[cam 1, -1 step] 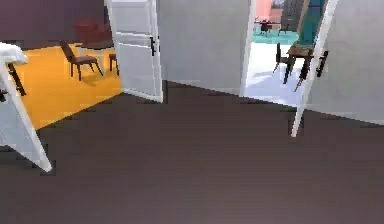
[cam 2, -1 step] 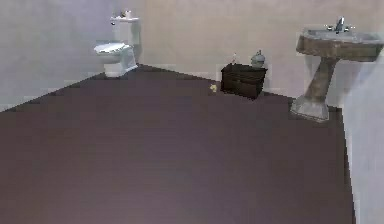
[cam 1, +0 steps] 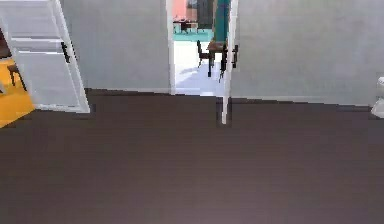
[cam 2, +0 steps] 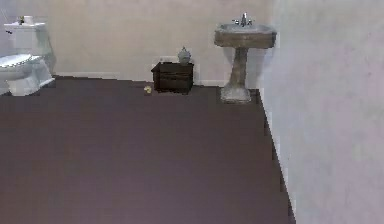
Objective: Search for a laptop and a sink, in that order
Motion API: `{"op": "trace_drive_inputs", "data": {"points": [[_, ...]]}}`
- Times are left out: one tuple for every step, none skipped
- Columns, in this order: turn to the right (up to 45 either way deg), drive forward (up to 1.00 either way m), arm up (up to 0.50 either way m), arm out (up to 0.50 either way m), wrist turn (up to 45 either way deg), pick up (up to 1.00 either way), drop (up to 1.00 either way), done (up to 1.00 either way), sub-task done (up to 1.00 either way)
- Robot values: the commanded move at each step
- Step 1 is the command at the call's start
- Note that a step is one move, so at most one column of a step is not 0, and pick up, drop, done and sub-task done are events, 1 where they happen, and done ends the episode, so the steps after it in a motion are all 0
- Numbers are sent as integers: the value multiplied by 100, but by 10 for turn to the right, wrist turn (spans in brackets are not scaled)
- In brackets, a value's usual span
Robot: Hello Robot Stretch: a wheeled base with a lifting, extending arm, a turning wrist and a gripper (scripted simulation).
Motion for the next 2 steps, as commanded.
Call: {"op": "trace_drive_inputs", "data": {"points": [[0, 100, 0, 0, 0, 0, 0, 0, 0], [0, 100, 0, 0, 0, 0, 0, 0, 0]]}}
